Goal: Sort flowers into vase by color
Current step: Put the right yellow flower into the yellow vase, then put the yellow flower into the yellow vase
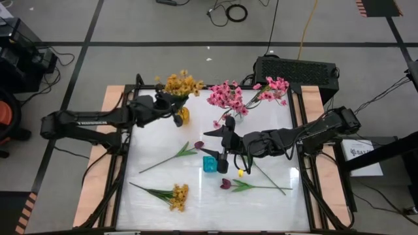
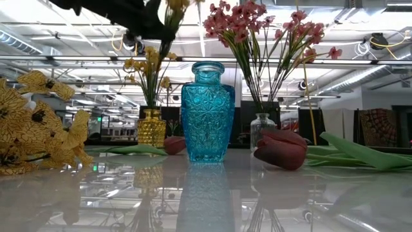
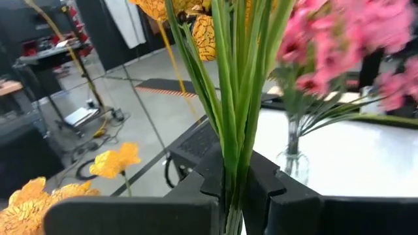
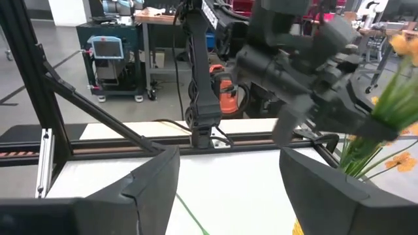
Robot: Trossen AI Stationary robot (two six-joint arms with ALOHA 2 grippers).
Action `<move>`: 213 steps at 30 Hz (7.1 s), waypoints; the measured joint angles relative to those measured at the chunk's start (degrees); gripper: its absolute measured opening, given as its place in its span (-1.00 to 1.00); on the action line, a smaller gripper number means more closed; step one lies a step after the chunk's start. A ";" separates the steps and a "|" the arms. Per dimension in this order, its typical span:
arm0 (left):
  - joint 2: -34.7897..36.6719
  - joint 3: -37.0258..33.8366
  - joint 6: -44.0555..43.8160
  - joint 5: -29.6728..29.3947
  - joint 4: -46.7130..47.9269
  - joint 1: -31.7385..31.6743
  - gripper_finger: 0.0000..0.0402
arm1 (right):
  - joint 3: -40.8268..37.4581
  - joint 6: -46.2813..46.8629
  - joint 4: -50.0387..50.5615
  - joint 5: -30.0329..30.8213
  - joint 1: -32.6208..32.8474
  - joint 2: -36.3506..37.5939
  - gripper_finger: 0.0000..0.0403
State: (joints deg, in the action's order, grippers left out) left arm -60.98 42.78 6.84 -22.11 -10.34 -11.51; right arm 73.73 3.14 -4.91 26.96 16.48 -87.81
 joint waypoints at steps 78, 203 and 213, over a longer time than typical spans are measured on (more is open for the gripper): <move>12.87 -0.02 -22.79 11.47 39.80 10.15 0.37 | -0.02 -1.46 3.53 0.00 0.01 0.31 0.27; 3.69 -24.17 4.62 -6.67 -58.36 1.37 -0.92 | 0.00 -0.66 16.72 0.29 2.31 8.33 0.27; -3.53 -24.33 0.93 -6.67 -62.43 -0.86 -0.92 | 0.00 -0.72 16.91 0.26 2.31 8.33 0.27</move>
State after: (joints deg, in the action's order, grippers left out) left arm -64.51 18.46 7.77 -28.77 -72.77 -12.37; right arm 73.73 2.42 12.00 27.22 18.79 -79.48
